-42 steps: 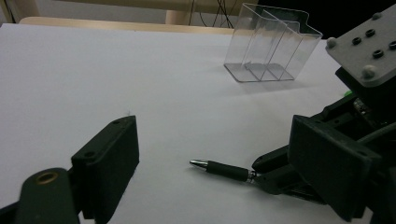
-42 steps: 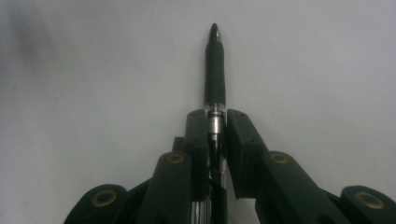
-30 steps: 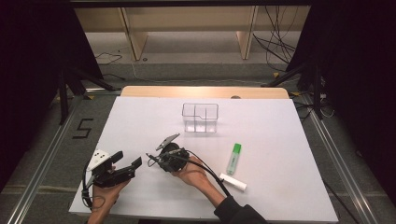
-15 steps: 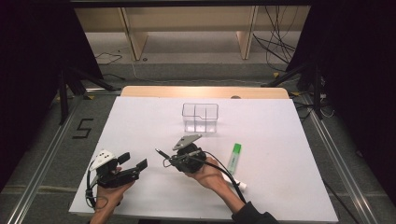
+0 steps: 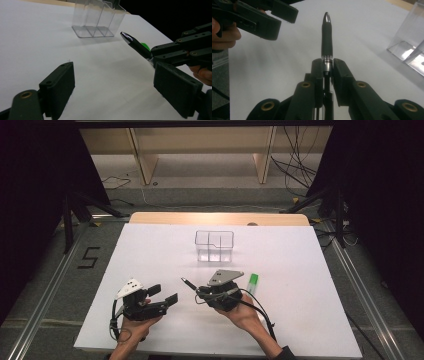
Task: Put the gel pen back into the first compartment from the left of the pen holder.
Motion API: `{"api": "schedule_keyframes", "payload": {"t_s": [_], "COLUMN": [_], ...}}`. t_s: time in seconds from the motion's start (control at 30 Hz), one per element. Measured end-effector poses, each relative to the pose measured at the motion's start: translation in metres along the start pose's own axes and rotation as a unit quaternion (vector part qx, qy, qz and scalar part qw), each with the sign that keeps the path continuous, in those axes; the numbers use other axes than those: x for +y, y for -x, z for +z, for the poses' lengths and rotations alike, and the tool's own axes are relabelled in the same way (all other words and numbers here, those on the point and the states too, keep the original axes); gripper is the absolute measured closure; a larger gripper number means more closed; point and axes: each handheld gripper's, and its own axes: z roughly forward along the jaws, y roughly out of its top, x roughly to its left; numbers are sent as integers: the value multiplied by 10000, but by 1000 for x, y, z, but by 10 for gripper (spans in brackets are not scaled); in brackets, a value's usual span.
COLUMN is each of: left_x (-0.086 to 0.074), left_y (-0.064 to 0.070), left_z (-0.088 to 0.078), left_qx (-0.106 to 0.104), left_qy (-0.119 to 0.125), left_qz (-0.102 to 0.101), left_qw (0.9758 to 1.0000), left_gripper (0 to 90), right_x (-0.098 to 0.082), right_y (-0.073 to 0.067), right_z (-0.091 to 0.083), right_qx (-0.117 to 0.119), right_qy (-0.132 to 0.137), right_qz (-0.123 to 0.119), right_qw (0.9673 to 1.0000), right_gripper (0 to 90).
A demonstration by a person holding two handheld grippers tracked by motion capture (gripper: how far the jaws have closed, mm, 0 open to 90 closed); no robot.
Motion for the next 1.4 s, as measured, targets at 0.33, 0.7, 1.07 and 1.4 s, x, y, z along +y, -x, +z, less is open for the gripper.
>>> {"api": "schedule_keyframes", "payload": {"t_s": [0.33,0.7,1.07,1.4], "left_x": [20,31,38,34], "left_y": [16,30,39,41], "left_z": [25,47,61,64], "left_qx": [-541,-732,-1180,-1349], "left_qy": [-119,-212,-309,-320], "left_qz": [-455,-733,-1236,-1346], "left_qw": [9974,9944,9848,9812], "left_gripper": [172,185,279,423], "right_x": [-12,-15,-17,-18], "right_y": [2,0,-3,-5], "right_z": [-24,-38,-41,-40], "right_qx": [-262,-451,-562,-556], "right_qy": [290,508,607,663], "right_qz": [-35,-130,-174,-204], "right_qw": [9992,9976,9964,9960], "right_gripper": [800,800,801,800]}}
